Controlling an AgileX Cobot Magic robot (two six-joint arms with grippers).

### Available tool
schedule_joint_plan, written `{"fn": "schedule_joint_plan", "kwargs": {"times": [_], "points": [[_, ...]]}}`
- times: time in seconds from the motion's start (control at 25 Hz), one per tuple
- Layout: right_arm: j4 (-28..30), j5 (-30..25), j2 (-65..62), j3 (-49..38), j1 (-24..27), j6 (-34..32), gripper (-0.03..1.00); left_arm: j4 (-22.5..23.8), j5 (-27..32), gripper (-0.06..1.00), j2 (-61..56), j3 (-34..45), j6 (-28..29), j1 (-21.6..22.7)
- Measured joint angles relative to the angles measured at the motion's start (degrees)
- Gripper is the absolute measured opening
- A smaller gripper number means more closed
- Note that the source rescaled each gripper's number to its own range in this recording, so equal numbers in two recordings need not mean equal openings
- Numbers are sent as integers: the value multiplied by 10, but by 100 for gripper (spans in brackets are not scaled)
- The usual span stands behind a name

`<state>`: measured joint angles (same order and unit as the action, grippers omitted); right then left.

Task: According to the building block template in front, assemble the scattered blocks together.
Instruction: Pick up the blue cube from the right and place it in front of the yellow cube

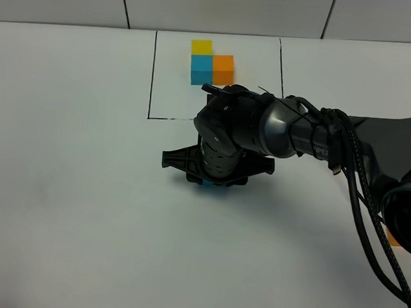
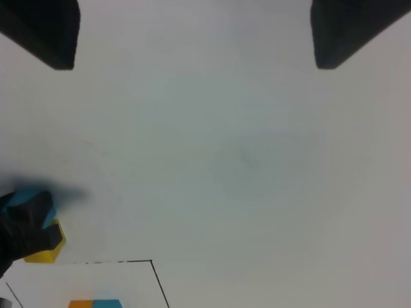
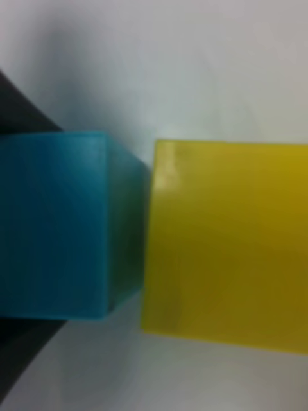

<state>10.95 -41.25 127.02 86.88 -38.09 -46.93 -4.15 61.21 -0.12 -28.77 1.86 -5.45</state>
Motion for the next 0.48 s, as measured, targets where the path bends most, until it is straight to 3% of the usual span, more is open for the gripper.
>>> {"fn": "schedule_joint_plan", "kwargs": {"times": [0.48], "points": [[9, 1, 1, 0, 1, -1, 31, 0, 0, 59, 0, 0, -1, 0]]}}
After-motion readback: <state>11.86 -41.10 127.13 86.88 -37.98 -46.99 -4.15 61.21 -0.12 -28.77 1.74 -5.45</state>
